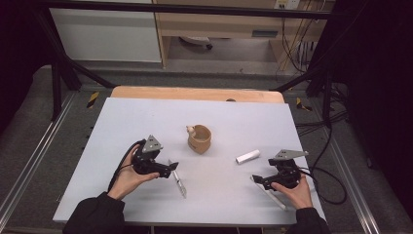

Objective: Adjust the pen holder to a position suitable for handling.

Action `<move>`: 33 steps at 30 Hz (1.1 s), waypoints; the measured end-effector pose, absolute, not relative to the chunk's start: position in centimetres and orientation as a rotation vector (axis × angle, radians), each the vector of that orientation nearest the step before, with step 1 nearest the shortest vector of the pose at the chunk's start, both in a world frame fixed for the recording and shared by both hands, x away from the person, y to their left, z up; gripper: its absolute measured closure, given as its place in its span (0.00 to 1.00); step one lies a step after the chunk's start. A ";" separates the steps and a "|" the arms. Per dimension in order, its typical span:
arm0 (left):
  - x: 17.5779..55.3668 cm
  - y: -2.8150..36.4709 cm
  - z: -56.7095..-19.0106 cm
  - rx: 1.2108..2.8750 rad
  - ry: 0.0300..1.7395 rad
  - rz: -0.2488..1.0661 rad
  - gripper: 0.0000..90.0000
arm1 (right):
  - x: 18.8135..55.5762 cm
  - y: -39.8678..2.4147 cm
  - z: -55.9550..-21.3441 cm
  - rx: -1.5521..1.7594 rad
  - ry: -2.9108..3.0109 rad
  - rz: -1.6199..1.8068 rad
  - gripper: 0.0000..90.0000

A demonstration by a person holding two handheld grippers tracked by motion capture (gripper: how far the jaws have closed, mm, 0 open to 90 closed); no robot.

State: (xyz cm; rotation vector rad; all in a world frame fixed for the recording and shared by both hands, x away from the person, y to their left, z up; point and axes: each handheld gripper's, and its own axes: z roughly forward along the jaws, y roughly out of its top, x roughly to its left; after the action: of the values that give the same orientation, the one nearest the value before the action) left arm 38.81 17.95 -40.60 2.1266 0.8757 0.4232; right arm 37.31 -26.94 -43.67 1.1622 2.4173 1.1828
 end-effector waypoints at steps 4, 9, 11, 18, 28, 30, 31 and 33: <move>38.2 19.5 -41.1 2.112 0.899 0.437 0.07 | 37.3 -26.6 -43.4 1.158 2.423 1.162 0.04; 37.7 21.5 -42.0 2.083 0.954 0.449 0.07 | 37.1 -26.3 -43.2 1.160 2.433 1.137 0.06; 37.5 22.2 -42.3 2.083 0.973 0.455 0.07 | 37.0 -26.2 -43.1 1.166 2.439 1.119 0.08; 37.1 24.1 -42.8 2.071 0.992 0.463 0.07 | 36.5 -26.2 -42.8 1.184 2.451 1.094 0.13; 36.7 25.3 -43.7 2.097 1.013 0.461 0.07 | 35.1 -26.2 -42.6 1.172 2.504 1.007 0.22; 36.6 25.5 -43.8 2.098 1.013 0.464 0.07 | 34.9 -26.2 -42.6 1.170 2.511 0.984 0.25; 36.7 25.6 -43.9 2.096 1.017 0.465 0.07 | 34.9 -26.2 -42.6 1.176 2.512 0.977 0.25; 36.7 25.8 -44.0 2.093 1.027 0.465 0.07 | 34.7 -26.2 -42.6 1.183 2.517 0.965 0.27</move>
State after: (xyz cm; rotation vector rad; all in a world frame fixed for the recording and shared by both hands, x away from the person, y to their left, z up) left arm 36.65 25.82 -43.98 2.0925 1.0272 0.4650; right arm 34.73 -26.15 -42.61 1.1833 2.5169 0.9648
